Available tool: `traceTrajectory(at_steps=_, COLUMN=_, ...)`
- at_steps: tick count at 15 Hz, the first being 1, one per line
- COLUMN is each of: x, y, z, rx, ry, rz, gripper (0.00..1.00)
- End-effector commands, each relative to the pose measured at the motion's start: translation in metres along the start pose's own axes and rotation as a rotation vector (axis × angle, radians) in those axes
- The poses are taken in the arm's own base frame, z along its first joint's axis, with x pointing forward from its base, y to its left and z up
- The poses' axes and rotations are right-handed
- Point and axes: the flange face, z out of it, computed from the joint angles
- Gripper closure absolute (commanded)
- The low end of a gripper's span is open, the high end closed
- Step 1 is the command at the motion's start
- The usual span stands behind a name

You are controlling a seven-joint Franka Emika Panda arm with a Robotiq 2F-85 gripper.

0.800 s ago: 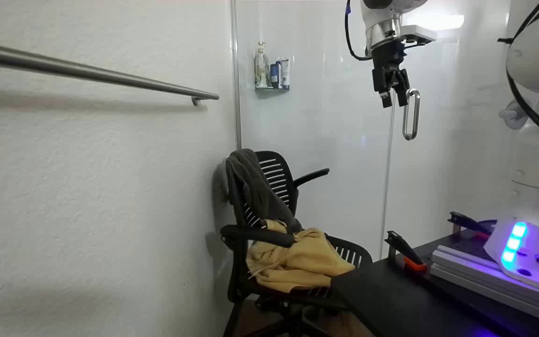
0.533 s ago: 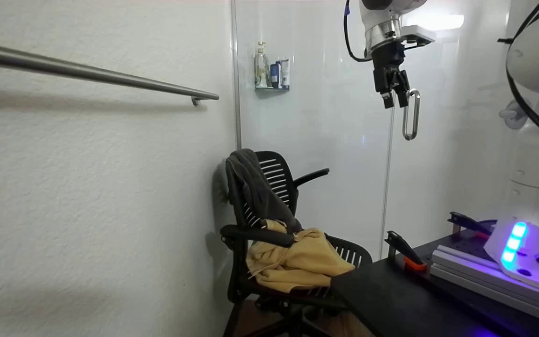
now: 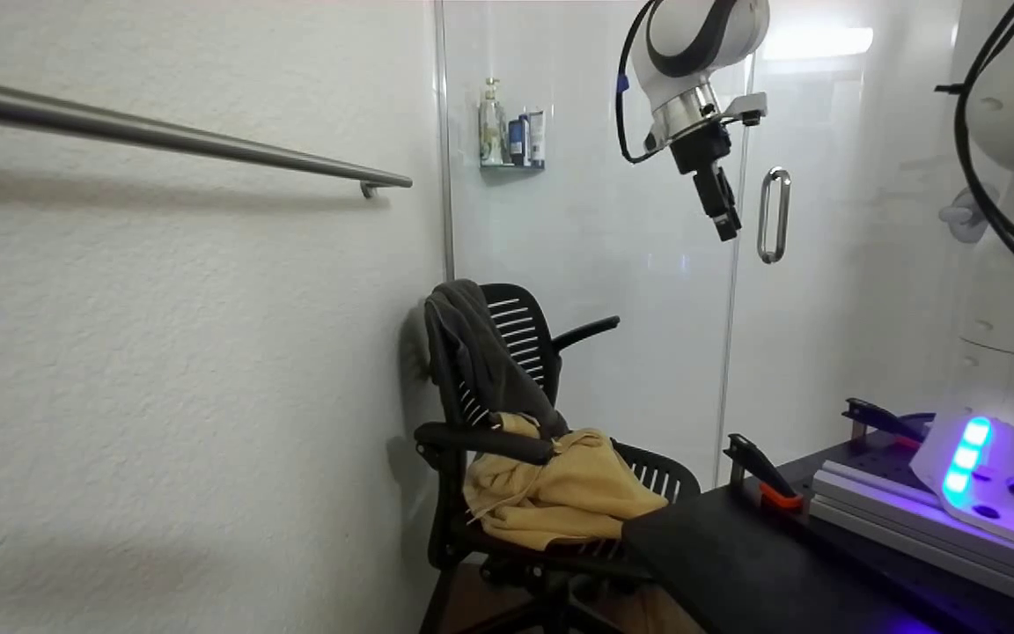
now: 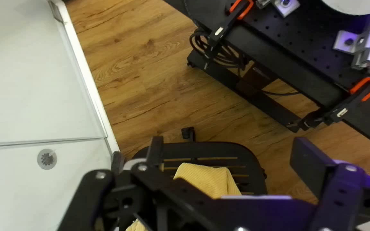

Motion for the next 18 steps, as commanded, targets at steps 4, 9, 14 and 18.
traceTrajectory(at_steps=4, x=0.005, y=0.009, z=-0.025, rx=-0.023, ry=0.252, rz=-0.041, gripper=0.00)
traceTrajectory(at_steps=9, x=-0.003, y=0.007, z=-0.047, rx=0.015, ry=0.329, rz=-0.039, gripper=0.00)
traceTrajectory(at_steps=14, x=0.028, y=0.023, z=-0.033, rx=0.100, ry=0.374, rz=-0.142, gripper=0.00)
traceTrajectory(at_steps=18, x=0.065, y=0.038, z=-0.038, rx=0.215, ry=0.466, rz=-0.307, gripper=0.00)
